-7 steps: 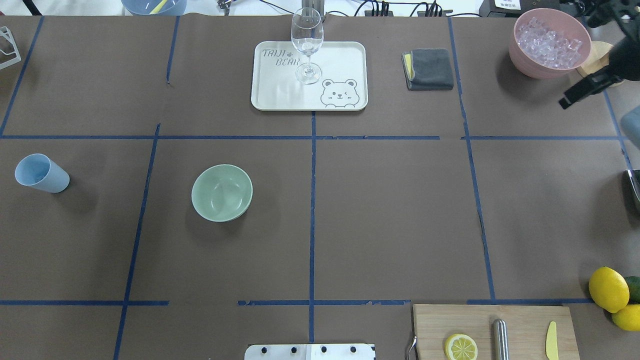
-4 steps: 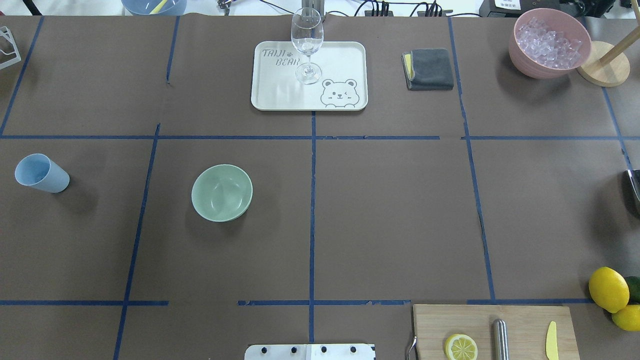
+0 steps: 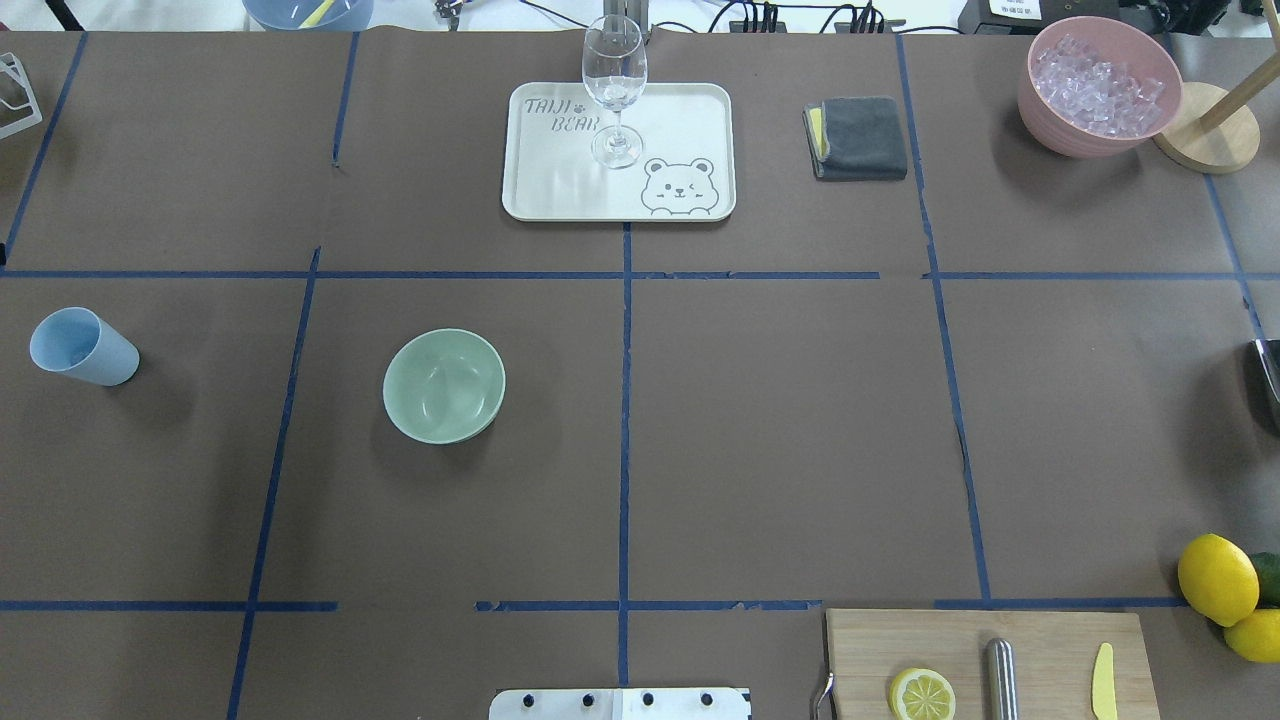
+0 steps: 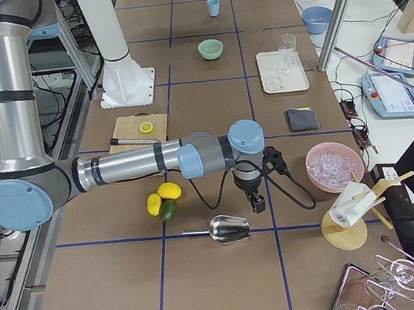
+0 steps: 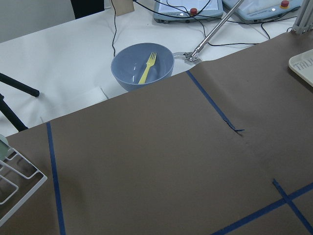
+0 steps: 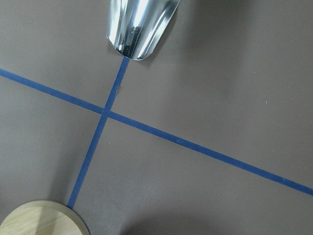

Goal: Pour ice into bowl

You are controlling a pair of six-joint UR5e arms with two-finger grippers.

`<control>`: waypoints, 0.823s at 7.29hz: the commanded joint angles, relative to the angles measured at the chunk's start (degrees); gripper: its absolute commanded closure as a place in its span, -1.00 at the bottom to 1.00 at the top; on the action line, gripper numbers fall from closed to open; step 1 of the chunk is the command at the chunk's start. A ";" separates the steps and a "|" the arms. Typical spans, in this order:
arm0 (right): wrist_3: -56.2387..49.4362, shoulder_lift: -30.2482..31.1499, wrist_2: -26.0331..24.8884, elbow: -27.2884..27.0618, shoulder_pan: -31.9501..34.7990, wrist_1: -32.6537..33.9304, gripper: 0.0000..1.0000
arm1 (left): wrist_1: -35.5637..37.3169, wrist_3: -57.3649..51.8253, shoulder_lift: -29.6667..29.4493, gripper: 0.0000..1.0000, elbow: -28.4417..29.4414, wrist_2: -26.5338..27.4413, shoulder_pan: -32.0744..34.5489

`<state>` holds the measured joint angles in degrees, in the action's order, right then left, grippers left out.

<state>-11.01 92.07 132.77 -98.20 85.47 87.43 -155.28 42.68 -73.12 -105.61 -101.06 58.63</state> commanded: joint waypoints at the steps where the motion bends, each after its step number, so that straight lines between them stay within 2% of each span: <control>1: 0.20 0.04 0.03 0.02 0.04 -0.07 -1.00 | -4.42 16.67 5.61 -1.00 0.57 15.39 -16.45; 2: 0.28 0.04 0.03 0.02 0.04 -0.07 -1.00 | -4.68 20.91 5.62 -1.00 2.75 20.68 -22.01; 3: 0.28 0.13 0.03 -0.15 0.04 -0.07 -1.00 | -4.77 22.44 5.62 -1.00 4.78 23.60 -24.67; 5: 0.28 0.48 0.03 -0.24 0.04 -0.07 -1.00 | -5.21 23.07 5.10 -1.00 7.16 24.86 -26.11; 6: 0.28 0.57 0.03 -0.24 0.04 -0.07 -1.00 | -5.47 22.89 3.01 -1.00 8.74 24.86 -26.11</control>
<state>-10.75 92.51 132.80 -98.41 85.51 87.36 -160.48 65.52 -68.39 -98.62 -76.70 32.97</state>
